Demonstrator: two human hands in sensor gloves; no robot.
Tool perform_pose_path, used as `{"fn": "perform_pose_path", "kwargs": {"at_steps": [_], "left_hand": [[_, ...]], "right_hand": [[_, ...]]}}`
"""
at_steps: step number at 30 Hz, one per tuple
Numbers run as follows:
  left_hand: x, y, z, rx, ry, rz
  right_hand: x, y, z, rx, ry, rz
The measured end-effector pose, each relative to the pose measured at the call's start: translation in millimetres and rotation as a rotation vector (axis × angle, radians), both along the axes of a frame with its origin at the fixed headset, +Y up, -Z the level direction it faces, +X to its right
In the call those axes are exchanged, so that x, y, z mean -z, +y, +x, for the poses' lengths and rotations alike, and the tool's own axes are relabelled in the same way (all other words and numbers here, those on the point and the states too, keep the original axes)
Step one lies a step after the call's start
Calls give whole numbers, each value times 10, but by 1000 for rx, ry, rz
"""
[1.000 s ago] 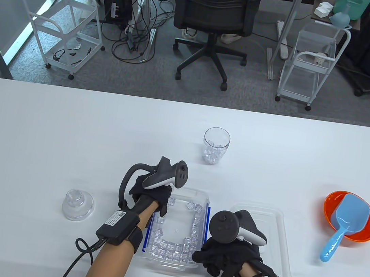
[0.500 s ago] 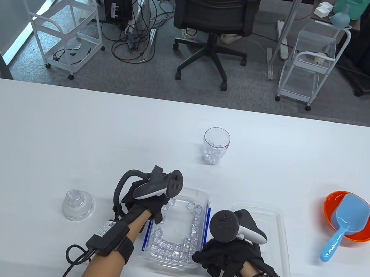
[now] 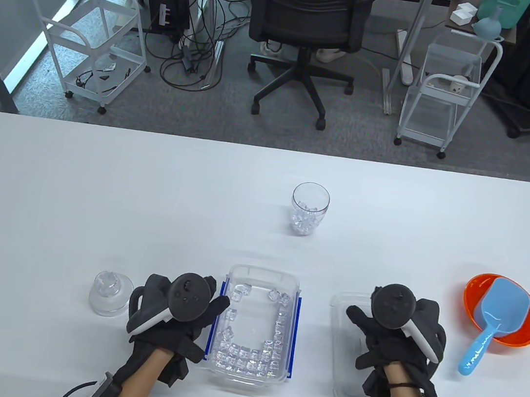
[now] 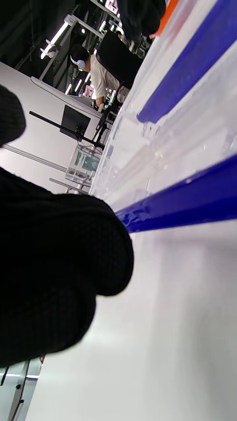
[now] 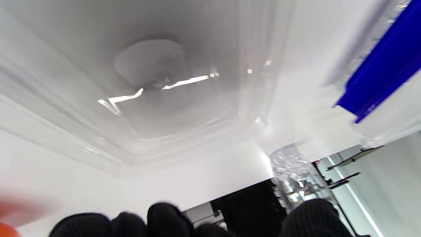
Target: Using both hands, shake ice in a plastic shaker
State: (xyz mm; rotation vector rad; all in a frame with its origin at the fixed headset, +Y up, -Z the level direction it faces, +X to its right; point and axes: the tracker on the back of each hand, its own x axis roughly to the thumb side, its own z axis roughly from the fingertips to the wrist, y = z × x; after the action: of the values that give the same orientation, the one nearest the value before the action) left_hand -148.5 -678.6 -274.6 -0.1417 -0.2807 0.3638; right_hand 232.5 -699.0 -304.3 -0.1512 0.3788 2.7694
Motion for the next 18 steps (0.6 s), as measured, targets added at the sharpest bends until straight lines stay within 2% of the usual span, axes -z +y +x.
{"fn": "perform_pose_path", "kwargs": {"at_steps": [4, 6, 9, 10, 12, 18], "left_hand": [[-96, -42, 26, -18, -41, 18], [-116, -71, 23, 32, -62, 18], [-119, -67, 29, 84, -56, 49], [-121, -61, 29, 97, -53, 61], [-122, -62, 30, 108, -49, 69], [-110, -101, 41, 110, -54, 46]], "right_hand": [[81, -289, 114, -26, -71, -174], [125, -417, 144, -107, -94, -265], [154, -535, 167, -176, -107, -352], [163, -572, 167, -151, -98, -386], [172, -558, 162, -140, -107, -365], [218, -497, 147, -282, -147, -264]]}}
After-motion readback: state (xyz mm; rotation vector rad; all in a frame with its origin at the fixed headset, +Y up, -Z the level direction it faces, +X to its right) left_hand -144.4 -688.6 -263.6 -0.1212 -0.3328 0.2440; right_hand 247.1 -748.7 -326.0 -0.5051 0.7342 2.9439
